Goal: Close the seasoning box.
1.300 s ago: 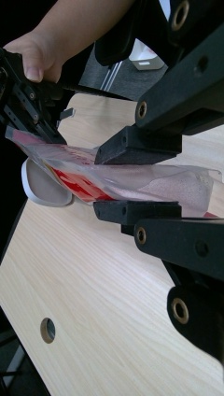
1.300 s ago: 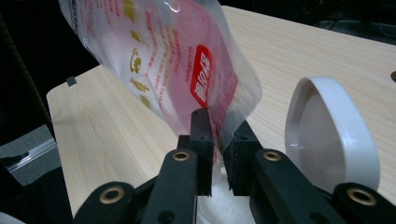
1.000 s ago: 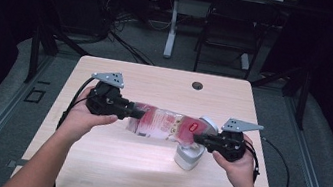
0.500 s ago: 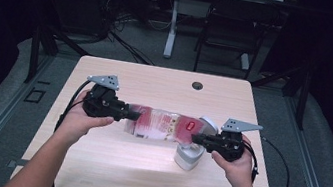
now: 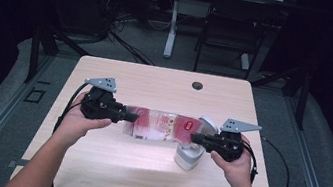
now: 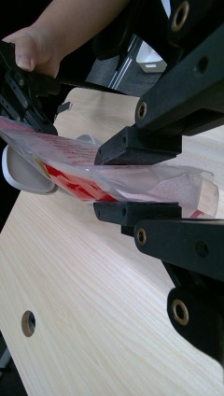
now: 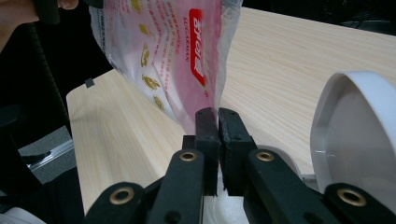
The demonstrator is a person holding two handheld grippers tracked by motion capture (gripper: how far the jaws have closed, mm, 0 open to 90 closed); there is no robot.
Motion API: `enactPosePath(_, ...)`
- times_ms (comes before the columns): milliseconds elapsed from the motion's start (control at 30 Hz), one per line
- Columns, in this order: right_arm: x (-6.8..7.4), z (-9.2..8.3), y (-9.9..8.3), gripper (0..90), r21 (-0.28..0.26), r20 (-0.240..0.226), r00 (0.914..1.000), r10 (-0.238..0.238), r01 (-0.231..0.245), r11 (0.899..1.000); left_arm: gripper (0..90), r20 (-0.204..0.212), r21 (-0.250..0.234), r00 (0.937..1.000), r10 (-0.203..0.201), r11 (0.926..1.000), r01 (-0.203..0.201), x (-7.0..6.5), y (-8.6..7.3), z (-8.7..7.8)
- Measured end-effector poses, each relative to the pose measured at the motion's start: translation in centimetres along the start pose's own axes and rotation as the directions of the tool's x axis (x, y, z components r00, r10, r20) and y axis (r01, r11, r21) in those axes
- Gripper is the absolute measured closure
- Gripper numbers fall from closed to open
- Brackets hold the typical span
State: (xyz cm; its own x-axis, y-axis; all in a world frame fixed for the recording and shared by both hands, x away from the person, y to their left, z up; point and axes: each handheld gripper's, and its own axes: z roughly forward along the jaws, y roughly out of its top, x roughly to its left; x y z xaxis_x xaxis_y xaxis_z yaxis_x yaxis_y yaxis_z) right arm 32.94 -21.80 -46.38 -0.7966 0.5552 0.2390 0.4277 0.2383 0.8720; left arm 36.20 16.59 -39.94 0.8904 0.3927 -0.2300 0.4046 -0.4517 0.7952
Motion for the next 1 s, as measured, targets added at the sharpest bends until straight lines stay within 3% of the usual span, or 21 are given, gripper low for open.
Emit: enactPosePath(1000,1.3,-0.9,1.2,90.0,-0.065,0.013,0.998,-0.062,0.062,0.996,71.8,0.005,0.032,0.9993,-0.037,0.9988,0.037,1.0,-3.8,1.0)
